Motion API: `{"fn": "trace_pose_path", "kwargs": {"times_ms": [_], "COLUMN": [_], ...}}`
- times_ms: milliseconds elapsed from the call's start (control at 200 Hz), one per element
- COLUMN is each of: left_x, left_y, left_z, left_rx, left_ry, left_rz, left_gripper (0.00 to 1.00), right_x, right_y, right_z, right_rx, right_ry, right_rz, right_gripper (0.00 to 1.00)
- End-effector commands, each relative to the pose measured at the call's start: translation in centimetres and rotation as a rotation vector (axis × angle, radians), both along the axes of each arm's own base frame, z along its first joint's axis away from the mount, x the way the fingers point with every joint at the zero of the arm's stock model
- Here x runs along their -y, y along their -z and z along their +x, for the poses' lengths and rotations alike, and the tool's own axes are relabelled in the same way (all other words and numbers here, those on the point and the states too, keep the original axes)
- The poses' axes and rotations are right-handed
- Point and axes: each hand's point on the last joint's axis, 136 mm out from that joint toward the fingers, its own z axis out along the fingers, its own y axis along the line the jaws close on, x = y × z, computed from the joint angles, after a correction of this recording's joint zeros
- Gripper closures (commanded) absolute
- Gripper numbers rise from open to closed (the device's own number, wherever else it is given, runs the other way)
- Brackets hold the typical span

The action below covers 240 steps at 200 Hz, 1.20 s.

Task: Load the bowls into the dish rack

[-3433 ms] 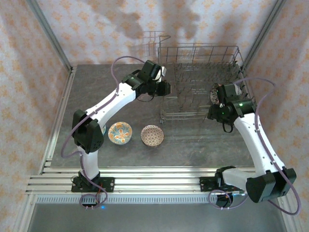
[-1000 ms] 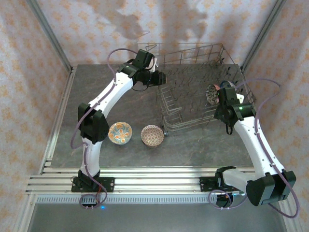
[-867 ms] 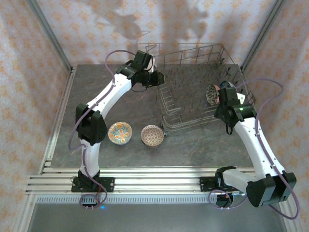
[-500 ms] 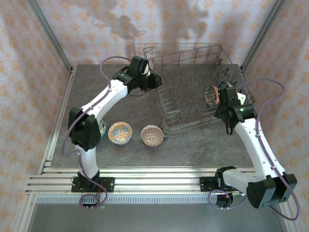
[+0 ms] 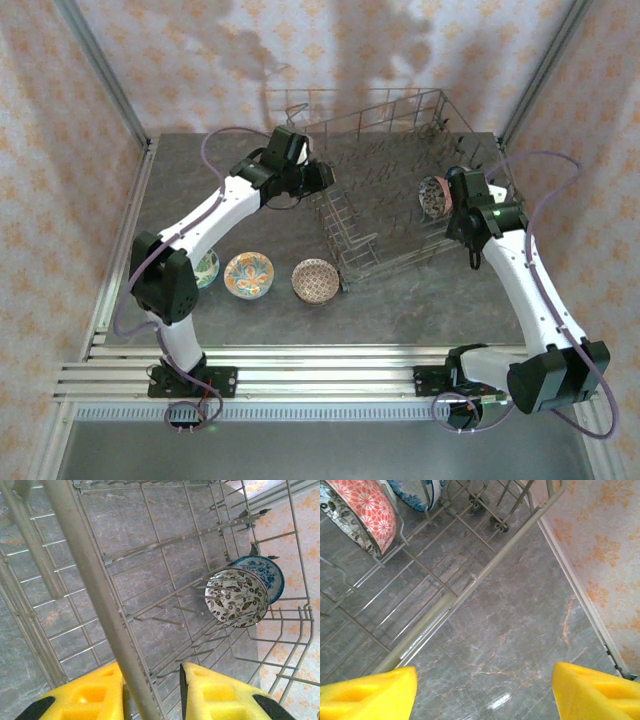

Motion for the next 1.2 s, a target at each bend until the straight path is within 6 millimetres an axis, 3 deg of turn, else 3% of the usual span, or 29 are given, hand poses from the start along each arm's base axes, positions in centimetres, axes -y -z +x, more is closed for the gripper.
{"fn": "trace_pose_path", "kwargs": {"times_ms": [0, 561, 706, 801, 866, 1051, 1196], "left_x": [3.4, 4.8, 3.8, 3.2, 2.7, 0.1, -2.3], "left_y": [-1.8, -1.0, -1.4, -2.2, -2.8, -5.0, -5.9], "left_z": [-5.9, -9.6, -9.5, -9.2, -8.9, -8.0, -8.0], "left_rx": [-0.068, -0.106, -0.091, -0.069, -0.056, -0.009, -0.002], "left_ry": [0.179, 0.21, 0.198, 0.194, 0.184, 0.136, 0.111], "left_rz": [-0.08, -0.061, 0.001, 0.033, 0.048, 0.036, 0.052], "left_gripper": [0.77, 0.75, 0.62, 0.49, 0.42, 0.31, 0.28], "right_x": [1.2, 1.7, 2.0, 2.1, 2.4, 2.3, 2.2], "right_y": [-2.3, -1.8, -2.0, -1.9, -2.7, -2.8, -3.3], "right_z": [3.2, 2.6, 1.9, 1.3, 0.3, -1.1, -1.6], "right_rx": [0.15, 0.121, 0.12, 0.109, 0.132, 0.131, 0.137], "right_ry": [0.065, 0.073, 0.076, 0.071, 0.071, 0.055, 0.051], "right_rz": [-0.036, -0.046, -0.057, -0.066, -0.071, -0.06, -0.048], "right_gripper": [0.27, 0.26, 0.26, 0.26, 0.26, 0.26, 0.26]}}
